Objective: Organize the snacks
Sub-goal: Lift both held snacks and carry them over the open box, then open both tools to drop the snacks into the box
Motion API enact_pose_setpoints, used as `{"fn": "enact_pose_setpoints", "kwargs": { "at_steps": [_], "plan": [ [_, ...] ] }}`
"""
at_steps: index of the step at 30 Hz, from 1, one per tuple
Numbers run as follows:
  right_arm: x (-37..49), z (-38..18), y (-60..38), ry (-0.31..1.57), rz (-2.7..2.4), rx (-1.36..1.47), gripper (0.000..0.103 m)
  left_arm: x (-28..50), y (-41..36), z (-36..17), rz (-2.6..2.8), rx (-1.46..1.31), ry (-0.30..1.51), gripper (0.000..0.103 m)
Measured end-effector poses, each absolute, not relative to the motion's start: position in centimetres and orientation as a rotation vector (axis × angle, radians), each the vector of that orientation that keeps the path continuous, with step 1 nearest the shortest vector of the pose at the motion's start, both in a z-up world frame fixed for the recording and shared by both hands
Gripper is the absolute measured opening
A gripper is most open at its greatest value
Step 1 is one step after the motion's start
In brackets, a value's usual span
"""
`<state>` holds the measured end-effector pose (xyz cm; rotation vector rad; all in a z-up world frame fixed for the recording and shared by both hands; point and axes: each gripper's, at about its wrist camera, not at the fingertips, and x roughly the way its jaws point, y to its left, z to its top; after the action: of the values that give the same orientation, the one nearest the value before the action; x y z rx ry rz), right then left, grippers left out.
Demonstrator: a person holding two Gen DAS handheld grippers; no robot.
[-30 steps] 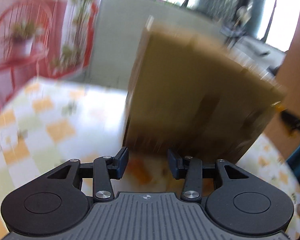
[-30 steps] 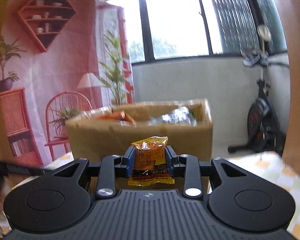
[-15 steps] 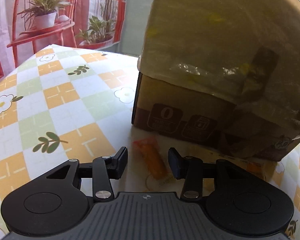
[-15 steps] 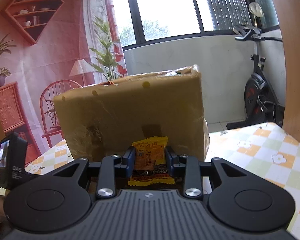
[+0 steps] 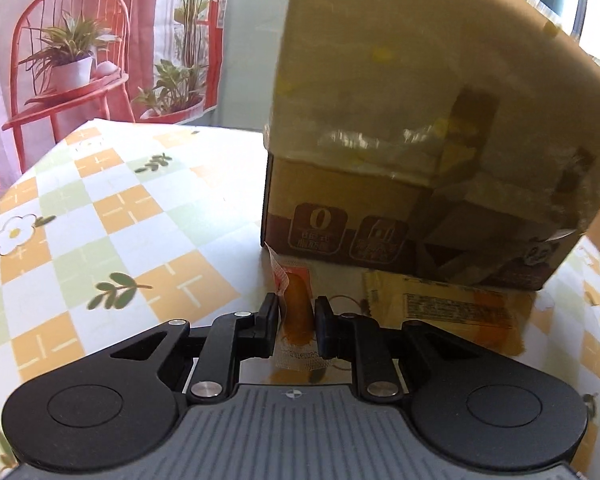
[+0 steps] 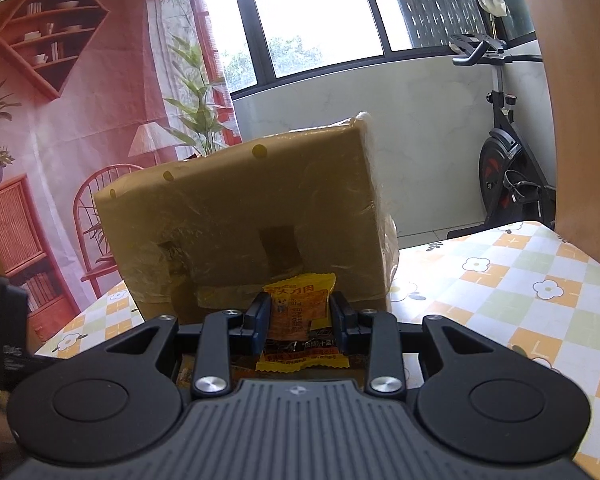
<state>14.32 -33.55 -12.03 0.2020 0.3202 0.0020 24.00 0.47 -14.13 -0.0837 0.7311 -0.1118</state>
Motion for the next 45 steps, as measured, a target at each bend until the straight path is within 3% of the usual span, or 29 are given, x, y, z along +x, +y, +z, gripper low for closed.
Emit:
{"fn": "enact_pose_setpoints", "kwargs": {
  "at_steps": [11, 17, 30, 31, 33, 34, 35, 38, 45],
  "plan": [
    [13.7, -6.9, -32.0, 0.188, 0.052, 0.152, 0.034, 20.6, 2.3, -2.1, -0.216, -0.053, 0.426, 0.02],
    [15.6, -2.8, -31.3, 0.122, 0.088, 0.105, 0.034, 23.0, 0.8, 3.1, -0.254, -0.002, 0.335, 0.021],
    [26.2, -0.7, -31.6, 0.195, 0.014, 0.023, 0.034, 34.2, -5.6, 4.7, -0.329, 0.041, 0.378, 0.022],
    [26.6, -0.7, -31.8, 0.198, 0.005, 0.02, 0.034, 34.7, -5.7, 4.3, -0.345, 0.04, 0.394, 0.023],
    [27.4, -0.9, -32.5, 0.217, 0.004, 0.036, 0.037, 35.2, -6.0, 3.5, -0.34, 0.049, 0.43, 0.039],
    [27.8, -1.0, -32.8, 0.235, 0.004, 0.045, 0.037, 35.2, -5.9, 3.1, -0.326, 0.048, 0.441, 0.054],
    [28.1, -1.1, -33.0, 0.253, 0.0, 0.046, 0.041, 35.1, -5.7, 2.8, -0.316, 0.04, 0.445, 0.06],
    [28.1, -1.1, -33.2, 0.284, -0.015, 0.026, 0.054, 34.5, -4.2, 2.0, -0.327, -0.006, 0.469, 0.061],
    [26.1, -1.3, -33.3, 0.308, -0.005, 0.045, 0.056, 31.5, -1.3, 1.5, -0.281, -0.006, 0.48, 0.064]
  ]
}}
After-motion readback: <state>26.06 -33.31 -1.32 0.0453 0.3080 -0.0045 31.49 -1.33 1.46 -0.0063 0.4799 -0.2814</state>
